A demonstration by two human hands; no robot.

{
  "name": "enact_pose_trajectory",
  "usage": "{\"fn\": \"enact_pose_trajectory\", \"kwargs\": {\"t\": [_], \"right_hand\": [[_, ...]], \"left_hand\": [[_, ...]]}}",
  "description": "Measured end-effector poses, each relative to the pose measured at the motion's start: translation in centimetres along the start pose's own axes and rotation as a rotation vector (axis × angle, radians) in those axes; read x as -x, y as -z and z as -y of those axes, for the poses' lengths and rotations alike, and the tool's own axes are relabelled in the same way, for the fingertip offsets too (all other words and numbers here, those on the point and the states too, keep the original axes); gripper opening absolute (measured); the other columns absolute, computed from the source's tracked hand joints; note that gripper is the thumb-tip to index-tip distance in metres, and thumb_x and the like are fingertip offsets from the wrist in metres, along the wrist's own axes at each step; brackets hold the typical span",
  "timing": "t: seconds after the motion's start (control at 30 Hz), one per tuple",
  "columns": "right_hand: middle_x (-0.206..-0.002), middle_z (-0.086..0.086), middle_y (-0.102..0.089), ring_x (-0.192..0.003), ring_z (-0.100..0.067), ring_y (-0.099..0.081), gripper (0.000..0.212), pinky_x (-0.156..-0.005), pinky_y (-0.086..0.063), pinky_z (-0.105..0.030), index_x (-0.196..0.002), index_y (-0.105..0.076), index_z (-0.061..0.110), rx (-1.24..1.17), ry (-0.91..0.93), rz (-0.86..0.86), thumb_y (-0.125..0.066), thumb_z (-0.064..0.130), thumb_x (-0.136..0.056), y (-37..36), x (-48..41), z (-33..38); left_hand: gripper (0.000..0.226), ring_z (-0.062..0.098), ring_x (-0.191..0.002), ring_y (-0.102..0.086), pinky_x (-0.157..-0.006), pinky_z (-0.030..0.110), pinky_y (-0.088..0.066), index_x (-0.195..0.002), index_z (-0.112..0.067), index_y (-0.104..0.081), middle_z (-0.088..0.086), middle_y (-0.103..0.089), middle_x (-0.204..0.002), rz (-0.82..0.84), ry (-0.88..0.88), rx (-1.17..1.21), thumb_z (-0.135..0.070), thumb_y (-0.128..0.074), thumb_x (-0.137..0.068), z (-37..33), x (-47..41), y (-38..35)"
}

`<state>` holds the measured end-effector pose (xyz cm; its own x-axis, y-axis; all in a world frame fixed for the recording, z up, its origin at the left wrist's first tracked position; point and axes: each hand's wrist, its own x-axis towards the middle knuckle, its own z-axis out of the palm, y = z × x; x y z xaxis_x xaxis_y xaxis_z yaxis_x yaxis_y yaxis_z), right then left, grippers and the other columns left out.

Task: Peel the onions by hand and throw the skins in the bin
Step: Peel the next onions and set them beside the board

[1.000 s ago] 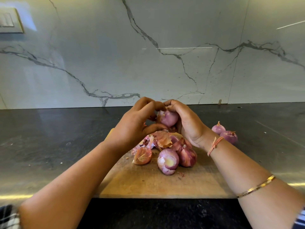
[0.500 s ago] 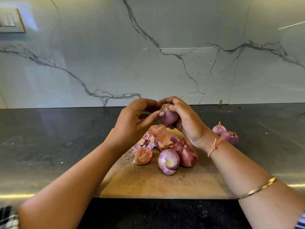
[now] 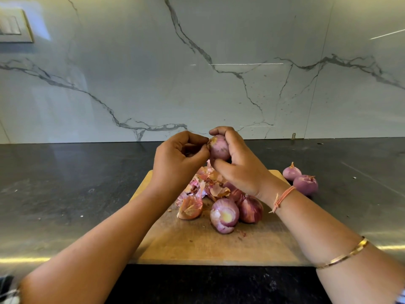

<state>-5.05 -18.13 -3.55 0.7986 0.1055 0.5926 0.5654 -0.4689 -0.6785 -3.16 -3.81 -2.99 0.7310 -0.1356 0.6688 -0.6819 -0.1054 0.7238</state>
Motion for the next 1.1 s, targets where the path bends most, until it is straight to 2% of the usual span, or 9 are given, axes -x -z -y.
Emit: {"fn": "enact_pose_trajectory", "kwargs": {"t": [0.13,0.4,0.57,0.63,0.73,0.87,0.97,1.1], "right_hand": [[-0.126,-0.007,-0.04,-0.106,-0.012,-0.052,0.051,-0.086,-0.042,-0.01,-0.125,-0.036,0.025,0.068,0.054,-0.002,-0.057,-0.002,-0.087,-0.2,0.0,0.0],[-0.124,-0.002,-0.035,-0.11,-0.013,-0.049,0.054,-0.085,-0.042,-0.006,-0.133,-0.036,0.013,0.128,0.087,0.002,-0.06,-0.002,-0.087,-0.3,0.1,0.1],[-0.122,-0.006,-0.051,-0.103,-0.009,-0.056,0.05,-0.084,-0.045,-0.01,-0.125,-0.046,0.017,0.048,0.084,-0.047,-0.064,-0.002,-0.082,-0.2,0.0,0.4],[-0.112,-0.001,-0.057,-0.095,-0.008,-0.06,0.045,-0.081,-0.05,-0.017,-0.117,-0.049,0.02,-0.066,0.067,-0.072,-0.065,0.002,-0.078,0.1,0.0,0.8],[-0.101,0.01,-0.055,-0.085,0.001,-0.058,0.043,-0.075,-0.048,-0.015,-0.111,-0.049,0.021,-0.154,0.058,-0.102,-0.059,0.011,-0.071,0.5,0.0,1.1],[-0.099,0.004,-0.055,-0.075,-0.001,-0.06,0.044,-0.069,-0.049,-0.018,-0.11,-0.047,0.02,-0.166,0.037,-0.103,-0.059,0.011,-0.069,0.5,0.0,0.8],[-0.104,-0.003,-0.059,-0.082,-0.016,-0.063,0.045,-0.074,-0.053,-0.029,-0.112,-0.047,0.02,-0.117,0.037,-0.095,-0.06,0.013,-0.069,0.3,0.0,0.5],[-0.11,-0.01,-0.058,-0.091,-0.015,-0.062,0.045,-0.077,-0.051,-0.022,-0.115,-0.047,0.018,-0.049,0.074,-0.055,-0.06,0.013,-0.072,0.0,0.0,0.4]], "left_hand": [[0.021,0.003,-0.076,-0.069,-0.07,0.019,-0.056,-0.082,-0.024,-0.068,-0.009,-0.071,-0.082,-0.035,0.023,0.019,-0.003,-0.066,-0.083,0.1,-0.1,-0.1],[0.017,0.001,-0.076,-0.067,-0.07,0.018,-0.056,-0.084,-0.022,-0.066,-0.01,-0.069,-0.083,-0.075,0.038,-0.024,-0.005,-0.065,-0.084,0.2,-0.1,-0.2],[0.021,0.003,-0.073,-0.066,-0.069,0.021,-0.057,-0.078,-0.029,-0.062,-0.01,-0.068,-0.079,-0.11,0.066,-0.06,-0.009,-0.065,-0.085,0.3,-0.4,0.0],[0.021,0.009,-0.076,-0.068,-0.067,0.02,-0.055,-0.077,-0.029,-0.062,-0.007,-0.069,-0.078,-0.145,0.106,-0.055,-0.01,-0.064,-0.086,0.5,-0.7,0.3],[0.021,0.013,-0.077,-0.068,-0.064,0.016,-0.054,-0.076,-0.029,-0.062,-0.006,-0.068,-0.076,-0.166,0.133,-0.046,-0.012,-0.063,-0.088,0.6,-0.9,0.6],[0.018,0.009,-0.074,-0.068,-0.065,0.018,-0.055,-0.078,-0.026,-0.063,-0.007,-0.069,-0.076,-0.082,0.076,0.003,-0.01,-0.064,-0.087,-0.1,-0.3,0.4],[0.022,-0.001,-0.079,-0.066,-0.066,0.012,-0.051,-0.092,-0.026,-0.06,-0.01,-0.067,-0.086,-0.018,-0.019,0.033,-0.006,-0.066,-0.085,-0.7,0.2,0.2],[0.032,0.001,-0.084,-0.067,-0.069,0.015,-0.053,-0.097,-0.026,-0.054,-0.009,-0.067,-0.089,-0.002,-0.081,0.049,-0.002,-0.068,-0.082,-0.8,0.4,0.0]]}}
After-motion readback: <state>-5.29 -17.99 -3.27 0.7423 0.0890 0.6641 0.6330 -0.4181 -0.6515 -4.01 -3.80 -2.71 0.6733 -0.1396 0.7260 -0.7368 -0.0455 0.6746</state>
